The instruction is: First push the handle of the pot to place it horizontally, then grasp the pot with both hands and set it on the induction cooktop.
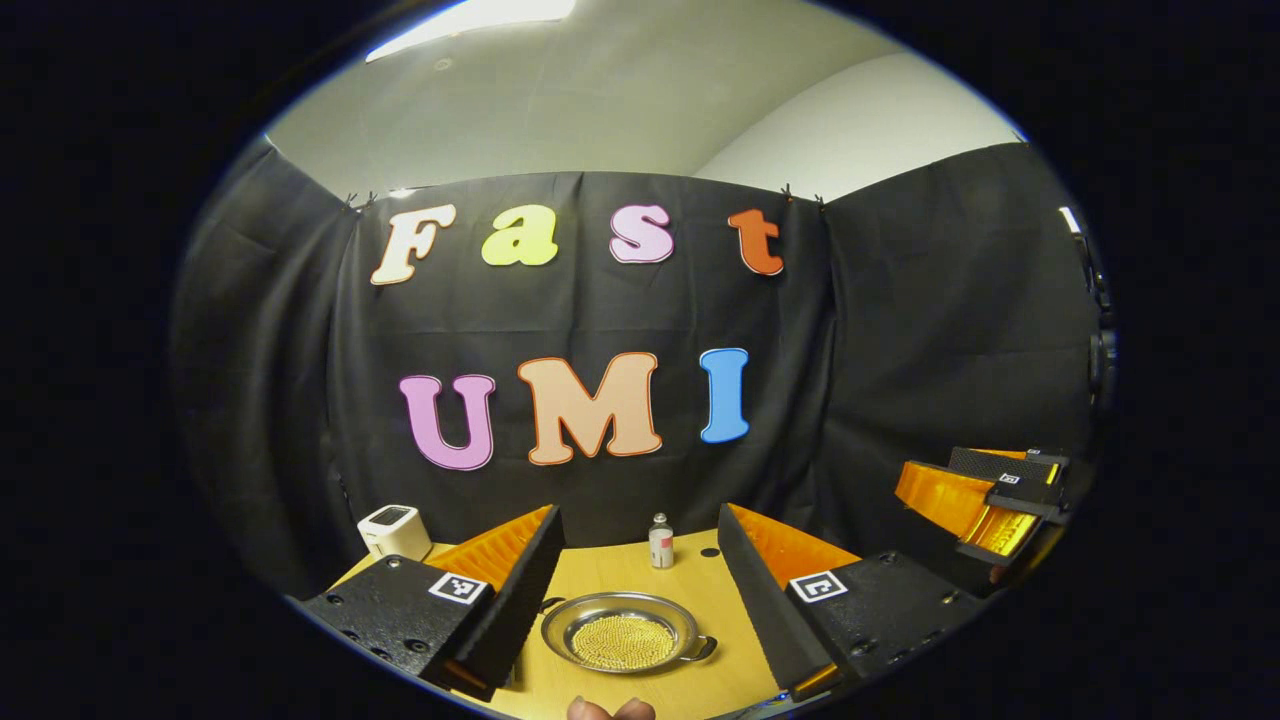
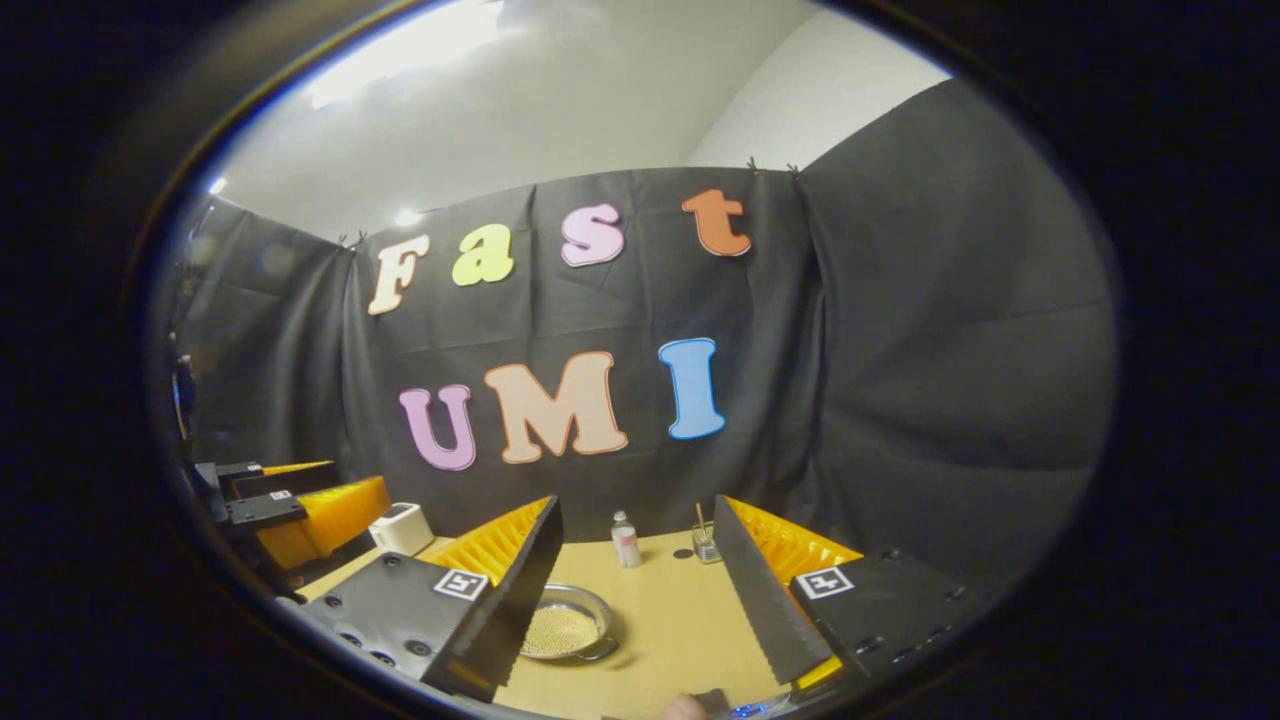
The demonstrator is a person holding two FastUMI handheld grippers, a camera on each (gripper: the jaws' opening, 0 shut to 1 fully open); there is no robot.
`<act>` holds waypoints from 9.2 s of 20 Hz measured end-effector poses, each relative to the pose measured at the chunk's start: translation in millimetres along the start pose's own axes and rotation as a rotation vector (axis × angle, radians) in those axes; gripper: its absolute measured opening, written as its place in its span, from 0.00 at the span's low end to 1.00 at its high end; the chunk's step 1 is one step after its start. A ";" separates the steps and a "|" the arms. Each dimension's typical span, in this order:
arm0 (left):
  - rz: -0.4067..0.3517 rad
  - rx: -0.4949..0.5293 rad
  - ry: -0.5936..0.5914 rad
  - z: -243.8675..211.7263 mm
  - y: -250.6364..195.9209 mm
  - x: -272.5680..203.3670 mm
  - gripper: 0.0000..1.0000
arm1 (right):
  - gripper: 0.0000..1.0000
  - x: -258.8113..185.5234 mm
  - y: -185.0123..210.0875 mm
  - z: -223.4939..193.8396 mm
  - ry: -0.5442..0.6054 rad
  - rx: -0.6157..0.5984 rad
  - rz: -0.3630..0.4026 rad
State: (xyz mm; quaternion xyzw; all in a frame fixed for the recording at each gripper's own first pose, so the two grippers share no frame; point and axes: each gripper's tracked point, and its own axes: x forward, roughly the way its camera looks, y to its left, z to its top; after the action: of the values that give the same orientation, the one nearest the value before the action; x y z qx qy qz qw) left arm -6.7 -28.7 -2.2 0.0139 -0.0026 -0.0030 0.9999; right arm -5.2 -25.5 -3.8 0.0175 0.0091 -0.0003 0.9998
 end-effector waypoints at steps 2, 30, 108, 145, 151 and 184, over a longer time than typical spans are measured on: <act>0.016 0.001 0.003 -1.2 6.2 -2.8 0.94 | 0.93 3.7 4.3 0.8 -0.004 -0.004 0.005; 0.213 -0.057 -0.002 -40.3 184.9 5.7 0.95 | 0.02 98.4 135.7 -137.2 0.300 -0.065 0.164; 0.477 -0.054 0.286 -137.9 201.6 74.8 0.96 | 0.03 183.7 30.7 -470.2 1.019 -0.166 0.266; 0.096 -0.200 0.963 -457.2 176.1 154.0 0.95 | 0.70 238.9 29.2 -473.8 1.014 -0.181 -0.071; 0.106 -0.174 1.018 -482.5 170.8 151.7 0.82 | 0.60 241.0 29.1 -473.6 1.014 -0.164 -0.048; 0.314 -0.215 0.962 -391.1 302.3 69.1 0.59 | 0.51 220.1 184.4 -431.0 0.978 -0.073 0.192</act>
State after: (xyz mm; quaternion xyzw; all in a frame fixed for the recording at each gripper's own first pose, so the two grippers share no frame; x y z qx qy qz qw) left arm 66.2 283.9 -384.4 -0.0897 0.4557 0.1537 0.8722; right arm 207.2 173.7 -432.0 -0.0184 0.4750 0.1001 0.8741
